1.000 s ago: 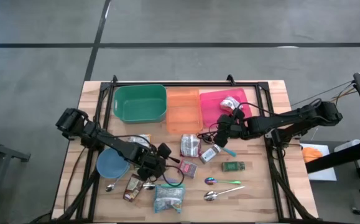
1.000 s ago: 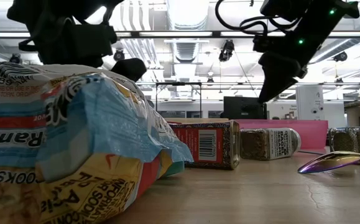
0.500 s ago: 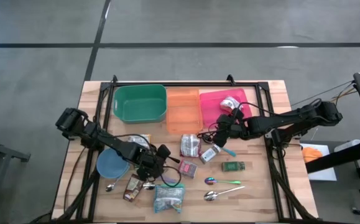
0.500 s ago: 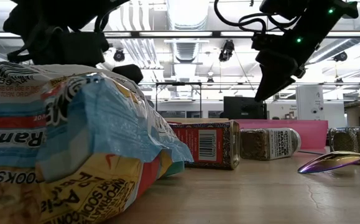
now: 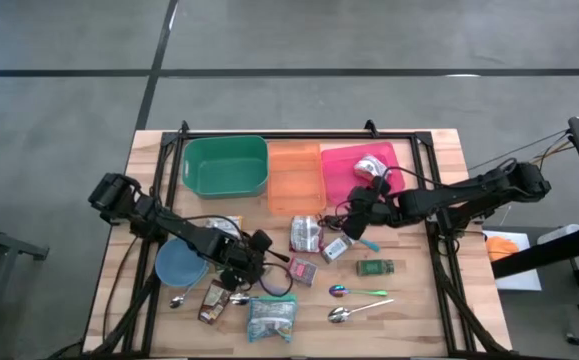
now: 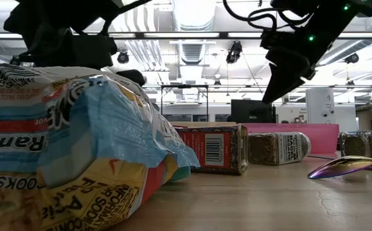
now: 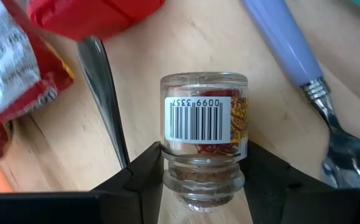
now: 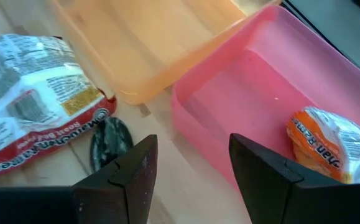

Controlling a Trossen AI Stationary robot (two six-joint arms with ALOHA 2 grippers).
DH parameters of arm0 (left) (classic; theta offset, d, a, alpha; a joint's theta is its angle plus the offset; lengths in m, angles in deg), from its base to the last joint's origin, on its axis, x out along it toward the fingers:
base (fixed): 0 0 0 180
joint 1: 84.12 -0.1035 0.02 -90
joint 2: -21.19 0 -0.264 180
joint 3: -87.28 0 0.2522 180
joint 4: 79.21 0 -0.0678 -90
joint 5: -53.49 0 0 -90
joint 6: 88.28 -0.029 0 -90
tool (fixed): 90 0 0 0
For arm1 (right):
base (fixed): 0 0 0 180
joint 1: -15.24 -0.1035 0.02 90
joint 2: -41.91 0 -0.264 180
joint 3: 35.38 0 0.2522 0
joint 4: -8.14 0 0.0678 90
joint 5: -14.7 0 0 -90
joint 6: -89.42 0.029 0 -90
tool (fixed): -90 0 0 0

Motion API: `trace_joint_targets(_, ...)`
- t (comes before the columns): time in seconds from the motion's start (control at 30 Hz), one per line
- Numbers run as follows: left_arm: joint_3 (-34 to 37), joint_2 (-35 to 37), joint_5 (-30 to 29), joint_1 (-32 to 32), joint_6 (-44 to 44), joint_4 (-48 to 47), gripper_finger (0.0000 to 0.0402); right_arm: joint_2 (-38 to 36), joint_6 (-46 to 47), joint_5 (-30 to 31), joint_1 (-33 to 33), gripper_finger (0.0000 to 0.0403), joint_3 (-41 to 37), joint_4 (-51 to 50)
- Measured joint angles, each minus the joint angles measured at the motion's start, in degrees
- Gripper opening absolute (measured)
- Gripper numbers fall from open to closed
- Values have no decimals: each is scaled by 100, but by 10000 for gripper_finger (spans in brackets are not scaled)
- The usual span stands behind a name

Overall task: Pick & Place Food Item
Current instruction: Put the brown seasoning bottle into the orange bin

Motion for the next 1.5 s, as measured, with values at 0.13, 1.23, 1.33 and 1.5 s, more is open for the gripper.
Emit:
trace_joint_targets(0.13,-106,101,4,0,403,-253,165,0,-73,1,-101,197,0,356)
trace_joint_targets(1.23,-161,2346,1113,-639,4118,795,165,1613,-6398,-681,-1643,197,1222,4944)
trace_joint_targets(1.33,-161,2349,1308,-689,4212,784,165,1865,-6394,-682,-1639,198,1704,4327)
trace_joint_targets(1.5,-161,2349,1547,-723,4265,703,165,2333,-6401,-682,-1639,231,2546,3332)
